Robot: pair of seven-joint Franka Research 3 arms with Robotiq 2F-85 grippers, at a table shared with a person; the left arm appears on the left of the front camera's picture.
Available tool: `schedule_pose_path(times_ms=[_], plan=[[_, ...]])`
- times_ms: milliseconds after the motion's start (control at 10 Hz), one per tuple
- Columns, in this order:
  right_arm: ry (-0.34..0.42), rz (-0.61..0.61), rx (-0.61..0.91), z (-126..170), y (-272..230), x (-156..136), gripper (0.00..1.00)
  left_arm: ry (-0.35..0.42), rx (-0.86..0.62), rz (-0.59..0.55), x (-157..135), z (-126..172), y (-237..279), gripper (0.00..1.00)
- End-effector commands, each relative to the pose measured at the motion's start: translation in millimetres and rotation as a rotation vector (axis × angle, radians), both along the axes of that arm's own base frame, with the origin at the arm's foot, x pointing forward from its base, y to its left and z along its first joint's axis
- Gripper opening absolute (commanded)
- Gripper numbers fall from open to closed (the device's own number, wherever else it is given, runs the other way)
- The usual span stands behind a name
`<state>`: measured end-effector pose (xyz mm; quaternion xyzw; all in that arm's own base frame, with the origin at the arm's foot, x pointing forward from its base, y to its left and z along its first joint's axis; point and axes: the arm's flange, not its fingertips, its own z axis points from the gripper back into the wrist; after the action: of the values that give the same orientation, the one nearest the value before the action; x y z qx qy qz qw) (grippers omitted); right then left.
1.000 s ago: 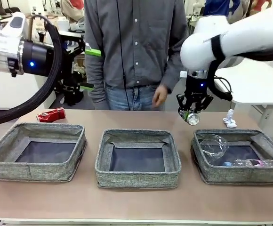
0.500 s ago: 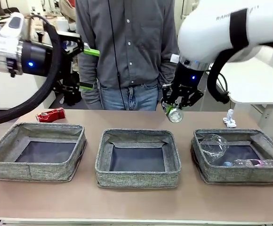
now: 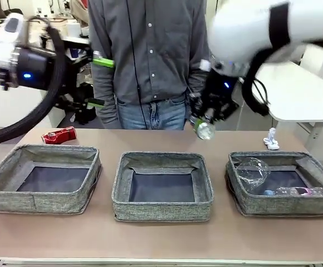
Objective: Sort the waste into the appropriate baskets.
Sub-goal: Pick up the waste item pointed out by the person.
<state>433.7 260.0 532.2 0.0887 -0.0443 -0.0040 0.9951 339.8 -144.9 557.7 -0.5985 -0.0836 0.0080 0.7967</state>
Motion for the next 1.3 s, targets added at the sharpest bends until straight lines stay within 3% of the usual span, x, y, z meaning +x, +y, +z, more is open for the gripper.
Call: schedule_pose_path(times_ms=[0, 200, 400, 500, 600, 900, 1000, 1100, 1200], plan=[[0.125, -0.143, 0.032, 82, 67, -2, 0.34, -0.025, -0.014, -0.053, -29, -16, 61, 1.0], [0.081, -0.172, -0.059, 154, 127, -26, 0.34, 0.019, -0.119, -0.026, -54, -48, 106, 1.0], [0.021, -0.178, -0.114, 202, 163, -47, 0.34, 0.076, -0.188, -0.009, -63, -80, 125, 1.0], [-0.017, -0.226, -0.137, 218, 168, -52, 0.34, 0.146, -0.209, 0.11, -57, -92, 127, 1.0], [-0.052, -0.244, -0.159, 227, 171, -57, 0.34, 0.056, -0.158, -0.001, -24, -33, 134, 1.0], [-0.152, -0.325, -0.177, 236, 164, -68, 0.34, 0.056, -0.158, -0.001, -24, -33, 134, 1.0], [-0.218, -0.392, -0.251, 237, 160, -71, 0.34, 0.056, -0.158, -0.001, -24, -33, 134, 1.0], [-0.228, -0.354, -0.262, 241, 155, -75, 0.34, 0.056, -0.158, -0.001, -24, -33, 134, 1.0], [-0.173, -0.317, -0.3, 234, 158, -69, 0.34, 0.056, -0.158, -0.001, -24, -33, 134, 1.0]])
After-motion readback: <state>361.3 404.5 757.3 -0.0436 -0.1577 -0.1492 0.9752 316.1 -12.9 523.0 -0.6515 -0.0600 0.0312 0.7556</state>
